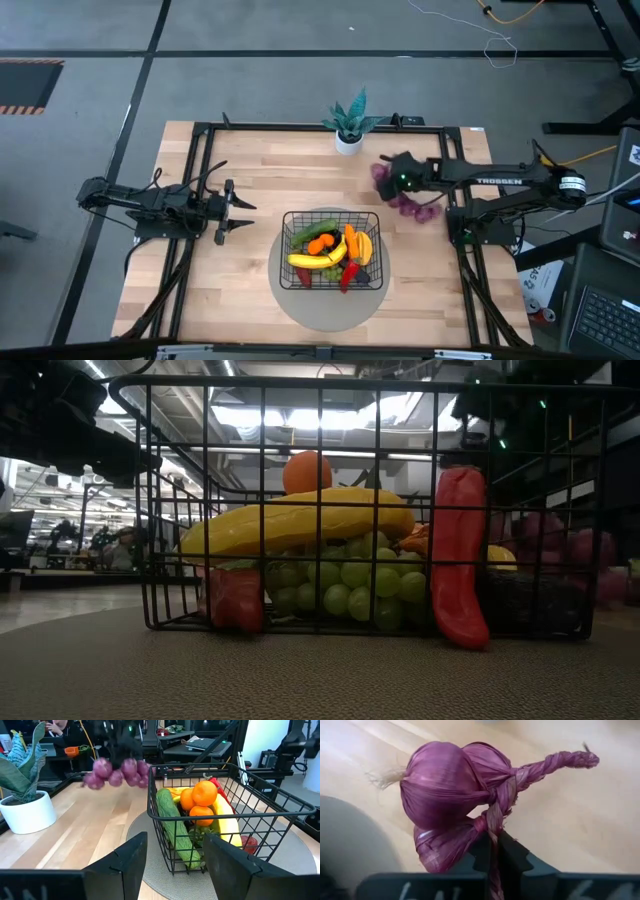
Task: Build produce basket
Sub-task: Put the purple garlic into the black wire basket
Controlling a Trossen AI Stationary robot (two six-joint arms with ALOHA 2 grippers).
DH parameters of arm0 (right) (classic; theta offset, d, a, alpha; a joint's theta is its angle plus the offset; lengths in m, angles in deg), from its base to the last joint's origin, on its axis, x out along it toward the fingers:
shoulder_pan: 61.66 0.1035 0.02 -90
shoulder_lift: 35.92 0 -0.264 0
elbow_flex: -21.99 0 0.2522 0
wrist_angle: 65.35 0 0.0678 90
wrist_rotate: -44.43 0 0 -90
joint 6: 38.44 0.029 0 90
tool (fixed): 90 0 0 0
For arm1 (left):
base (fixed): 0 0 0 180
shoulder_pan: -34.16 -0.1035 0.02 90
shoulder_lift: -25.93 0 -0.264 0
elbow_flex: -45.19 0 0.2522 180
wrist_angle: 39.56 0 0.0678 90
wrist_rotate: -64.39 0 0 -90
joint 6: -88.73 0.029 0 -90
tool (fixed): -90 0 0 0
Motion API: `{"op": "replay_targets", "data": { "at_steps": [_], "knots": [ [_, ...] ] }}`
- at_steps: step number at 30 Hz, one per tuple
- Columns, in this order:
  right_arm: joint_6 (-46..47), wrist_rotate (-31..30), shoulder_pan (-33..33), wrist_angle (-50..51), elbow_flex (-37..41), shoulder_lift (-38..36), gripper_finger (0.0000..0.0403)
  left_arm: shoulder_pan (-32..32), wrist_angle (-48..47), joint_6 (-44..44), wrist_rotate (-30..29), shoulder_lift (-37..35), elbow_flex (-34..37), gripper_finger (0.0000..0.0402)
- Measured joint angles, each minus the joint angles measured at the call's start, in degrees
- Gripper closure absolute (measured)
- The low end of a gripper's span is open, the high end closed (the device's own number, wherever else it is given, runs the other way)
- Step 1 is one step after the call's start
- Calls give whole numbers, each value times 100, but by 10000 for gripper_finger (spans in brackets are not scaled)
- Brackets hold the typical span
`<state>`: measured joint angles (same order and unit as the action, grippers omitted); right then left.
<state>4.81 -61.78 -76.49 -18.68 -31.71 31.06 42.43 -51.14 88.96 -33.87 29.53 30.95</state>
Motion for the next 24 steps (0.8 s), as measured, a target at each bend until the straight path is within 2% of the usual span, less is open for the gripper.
{"op": "replay_targets", "data": {
  "at_steps": [9, 13, 17, 24],
  "knots": [
    [-688, 55, 21, 971, -1812, 0, 385, 2, 0, 1, 1, 0, 0, 214],
    [-1042, 387, 130, 988, -2458, 0, 385, 1, 0, 0, 1, 2, 0, 214],
    [-1405, 726, 338, 986, -2950, 0, 385, 2, 0, 0, 1, 0, 0, 214],
    [-1657, 685, 649, 699, -3299, 0, 385, 1, 0, 0, 0, 0, 0, 214]
  ]
}}
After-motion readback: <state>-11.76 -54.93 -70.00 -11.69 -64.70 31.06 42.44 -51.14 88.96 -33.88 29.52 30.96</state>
